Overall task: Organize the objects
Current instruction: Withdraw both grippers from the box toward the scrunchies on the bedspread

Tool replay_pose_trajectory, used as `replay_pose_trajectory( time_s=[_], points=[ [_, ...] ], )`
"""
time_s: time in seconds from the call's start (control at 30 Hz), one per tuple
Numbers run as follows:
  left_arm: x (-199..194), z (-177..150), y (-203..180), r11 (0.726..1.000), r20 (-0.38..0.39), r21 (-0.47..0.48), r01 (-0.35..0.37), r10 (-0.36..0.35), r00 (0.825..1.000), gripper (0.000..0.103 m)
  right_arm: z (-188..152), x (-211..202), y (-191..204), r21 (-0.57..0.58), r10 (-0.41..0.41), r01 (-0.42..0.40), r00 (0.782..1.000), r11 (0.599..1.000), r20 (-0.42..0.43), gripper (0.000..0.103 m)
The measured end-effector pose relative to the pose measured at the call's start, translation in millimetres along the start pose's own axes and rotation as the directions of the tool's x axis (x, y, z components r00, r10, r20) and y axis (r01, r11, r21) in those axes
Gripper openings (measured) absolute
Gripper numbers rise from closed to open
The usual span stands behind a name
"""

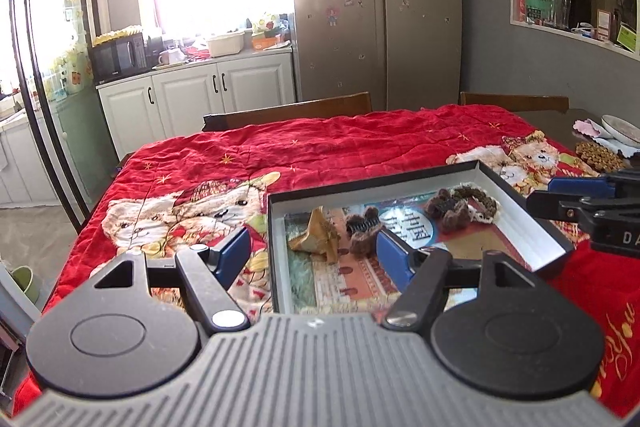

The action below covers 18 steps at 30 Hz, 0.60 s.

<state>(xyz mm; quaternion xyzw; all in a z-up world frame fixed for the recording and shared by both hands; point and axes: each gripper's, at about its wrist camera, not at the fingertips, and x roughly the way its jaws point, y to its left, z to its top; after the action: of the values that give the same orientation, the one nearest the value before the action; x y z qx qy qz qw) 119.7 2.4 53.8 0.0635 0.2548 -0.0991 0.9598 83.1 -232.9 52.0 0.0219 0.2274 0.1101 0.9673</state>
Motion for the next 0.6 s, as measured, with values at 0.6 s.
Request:
replay_pose_trajectory(
  time_s=[0.6],
  points=[
    [7,-57,14,0.999,-0.103,0.008,0.051,-0.05,0.993,0.08,-47,-29,22,-0.06,0.093,-0.096,0.994,0.994,-0.054,0.035]
  ],
)
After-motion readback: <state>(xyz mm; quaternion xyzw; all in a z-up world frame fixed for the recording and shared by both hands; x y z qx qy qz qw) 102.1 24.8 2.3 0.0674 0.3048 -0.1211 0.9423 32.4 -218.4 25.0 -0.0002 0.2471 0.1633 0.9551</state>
